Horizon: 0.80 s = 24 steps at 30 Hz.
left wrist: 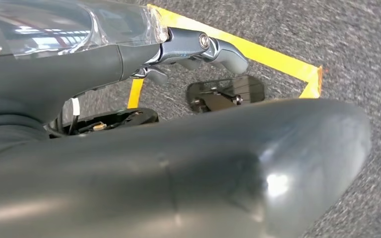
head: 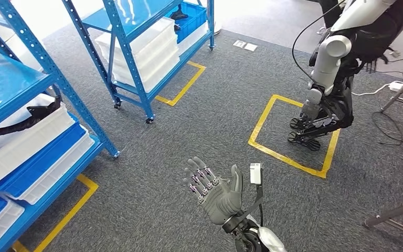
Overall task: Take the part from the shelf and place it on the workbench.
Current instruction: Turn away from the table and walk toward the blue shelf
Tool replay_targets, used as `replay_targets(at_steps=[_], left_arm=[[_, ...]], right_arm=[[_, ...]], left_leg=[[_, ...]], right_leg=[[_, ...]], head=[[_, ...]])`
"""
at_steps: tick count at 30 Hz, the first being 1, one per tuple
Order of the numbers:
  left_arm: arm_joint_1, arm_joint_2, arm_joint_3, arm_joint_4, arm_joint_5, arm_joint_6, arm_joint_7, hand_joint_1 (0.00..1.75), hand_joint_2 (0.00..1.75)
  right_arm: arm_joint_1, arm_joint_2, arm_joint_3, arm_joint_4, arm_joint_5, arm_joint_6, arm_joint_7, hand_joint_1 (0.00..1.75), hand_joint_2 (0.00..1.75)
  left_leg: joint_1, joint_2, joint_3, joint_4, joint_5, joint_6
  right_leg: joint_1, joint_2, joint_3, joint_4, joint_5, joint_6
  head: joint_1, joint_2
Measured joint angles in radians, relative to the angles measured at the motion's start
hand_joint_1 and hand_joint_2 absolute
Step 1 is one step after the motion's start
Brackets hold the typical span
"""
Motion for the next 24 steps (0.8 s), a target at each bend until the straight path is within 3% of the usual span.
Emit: replay_targets(at_steps=[1, 2, 3, 4, 6, 7, 8, 10, 11, 12, 14, 16, 17, 18, 19, 21, 23, 24], left_arm=[[0.0, 0.0, 0.0, 0.0, 0.0, 0.0, 0.0, 0.0, 0.0], [0.001, 0.0, 0.0, 0.0, 0.0, 0.0, 0.0, 0.0, 0.0], [0.002, 0.0, 0.0, 0.0, 0.0, 0.0, 0.0, 0.0, 0.0], [0.002, 0.0, 0.0, 0.0, 0.0, 0.0, 0.0, 0.0, 0.0], [0.001, 0.0, 0.0, 0.0, 0.0, 0.0, 0.0, 0.0, 0.0], [-0.001, 0.0, 0.0, 0.0, 0.0, 0.0, 0.0, 0.0, 0.0], [-0.001, 0.0, 0.0, 0.0, 0.0, 0.0, 0.0, 0.0, 0.0], [0.0, 0.0, -0.001, 0.0, 0.0, 0.0, 0.001, 0.0, 0.0], [0.001, 0.0, -0.001, 0.0, 0.0, 0.0, 0.001, 0.0, 0.0], [0.0, 0.0, -0.001, 0.0, 0.001, 0.0, 0.001, 0.0, 0.0], [-0.002, 0.0, -0.001, 0.0, 0.0, 0.0, 0.001, 0.0, 0.0], [-0.003, 0.0, -0.001, 0.0, 0.0, 0.0, 0.001, 0.0, 0.0], [-0.002, 0.0, -0.001, 0.0, 0.0, 0.0, 0.001, 0.0, 0.0], [-0.001, 0.0, -0.001, 0.0, 0.0, 0.0, 0.001, 0.0, 0.0], [0.0, 0.0, -0.001, 0.0, 0.0, 0.0, 0.001, 0.0, 0.0], [0.0, 0.0, -0.002, 0.0, -0.001, 0.0, 0.001, 0.0, 0.0], [0.0, 0.0, -0.002, 0.0, -0.001, 0.0, 0.001, 0.0, 0.0], [0.0, 0.0, -0.002, 0.0, -0.002, 0.0, 0.001, 0.0, 0.0]], right_arm=[[0.001, 0.0, 0.0, 0.002, 0.0, 0.0, 0.001, 0.0, 0.0], [0.002, 0.0, 0.0, 0.003, 0.0, 0.001, 0.002, 0.0, 0.0], [0.002, 0.0, 0.001, 0.004, 0.0, 0.001, 0.003, 0.0, 0.0], [0.002, 0.0, 0.001, 0.006, 0.0, 0.002, 0.004, 0.0, 0.0], [0.001, 0.0, 0.001, 0.007, 0.0, 0.004, 0.006, 0.0, 0.0], [0.0, 0.0, 0.002, 0.007, 0.0, 0.005, 0.008, 0.0, 0.0], [-0.001, 0.001, 0.002, 0.007, -0.001, 0.006, 0.009, 0.0, 0.0], [-0.002, 0.002, 0.003, 0.007, -0.001, 0.007, 0.011, 0.0, 0.0], [-0.002, 0.003, 0.004, 0.007, -0.001, 0.007, 0.011, 0.0, 0.0], [-0.004, 0.003, 0.005, 0.007, -0.001, 0.008, 0.011, 0.0, 0.0], [-0.004, 0.003, 0.007, 0.008, -0.001, 0.01, 0.011, 0.0, 0.0], [0.0, 0.002, 0.008, 0.012, -0.001, 0.011, 0.011, 0.0, 0.0], [0.002, 0.002, 0.008, 0.014, -0.002, 0.011, 0.011, 0.0, 0.0], [0.003, 0.001, 0.008, 0.016, -0.002, 0.011, 0.011, 0.0, 0.0], [0.003, 0.001, 0.009, 0.017, -0.002, 0.011, 0.011, 0.0, 0.0], [0.001, 0.001, 0.009, 0.018, -0.002, 0.011, 0.013, 0.0, 0.0], [0.0, 0.001, 0.011, 0.019, -0.001, 0.013, 0.016, 0.0, 0.0], [0.0, 0.001, 0.012, 0.02, -0.001, 0.014, 0.017, 0.0, 0.0]], left_leg=[[0.002, 0.004, -0.029, 0.054, -0.016, -0.002], [0.003, 0.007, -0.036, 0.064, -0.009, -0.003], [0.003, 0.011, -0.018, 0.026, 0.016, -0.003], [0.003, 0.022, 0.021, -0.049, 0.054, -0.001], [-0.005, 0.075, 0.108, -0.216, 0.116, 0.008], [-0.01, 0.093, 0.132, -0.264, 0.129, 0.013], [-0.015, 0.101, 0.141, -0.284, 0.132, 0.017], [-0.014, 0.074, 0.139, -0.289, 0.133, 0.023], [-0.011, 0.06, 0.142, -0.292, 0.135, 0.027], [-0.006, 0.047, 0.146, -0.296, 0.137, 0.032], [-0.002, 0.018, 0.151, -0.299, 0.138, 0.04], [-0.002, -0.014, 0.152, -0.298, 0.138, 0.042], [-0.002, -0.03, 0.153, -0.298, 0.137, 0.042], [-0.002, -0.047, 0.154, -0.297, 0.137, 0.042], [-0.001, -0.064, 0.156, -0.297, 0.137, 0.041], [0.0, -0.093, 0.159, -0.296, 0.136, 0.036], [0.0, -0.112, 0.155, -0.296, 0.135, 0.027], [0.0, -0.121, 0.152, -0.297, 0.136, 0.021]], right_leg=[[0.001, -0.015, 0.001, 0.0, -0.002, -0.001], [0.001, -0.028, 0.002, 0.0, -0.004, 0.0], [0.001, -0.041, 0.004, 0.0, -0.006, 0.001], [0.001, -0.054, 0.008, 0.0, -0.01, 0.003], [0.004, -0.075, 0.018, 0.0, -0.018, 0.01], [0.006, -0.084, 0.021, 0.0, -0.022, 0.014], [0.008, -0.093, 0.024, 0.0, -0.025, 0.019], [0.008, -0.11, 0.029, -0.002, -0.031, 0.029], [0.007, -0.098, 0.03, 0.005, -0.039, 0.035], [0.005, -0.071, 0.022, 0.03, -0.057, 0.039], [0.002, -0.003, -0.034, 0.153, -0.12, 0.044], [0.001, 0.021, -0.112, 0.292, -0.169, 0.045], [0.001, 0.023, -0.132, 0.317, -0.165, 0.045], [0.001, 0.025, -0.13, 0.296, -0.137, 0.043], [0.0, 0.031, -0.108, 0.235, -0.095, 0.041], [-0.003, 0.078, -0.042, 0.077, -0.017, 0.036], [-0.002, 0.108, -0.011, 0.005, 0.008, 0.028], [0.001, 0.099, -0.011, 0.004, 0.008, 0.022]], head=[[0.0, 0.0], [0.0, 0.0], [0.0, 0.0], [0.0, 0.0], [0.0, 0.0], [0.0, 0.0], [0.001, 0.0], [0.001, 0.0], [0.002, 0.0], [0.002, 0.0], [0.004, 0.0], [0.005, 0.0], [0.005, 0.0], [0.005, 0.0], [0.005, 0.0], [0.005, 0.0], [0.005, 0.0], [0.005, 0.0]])
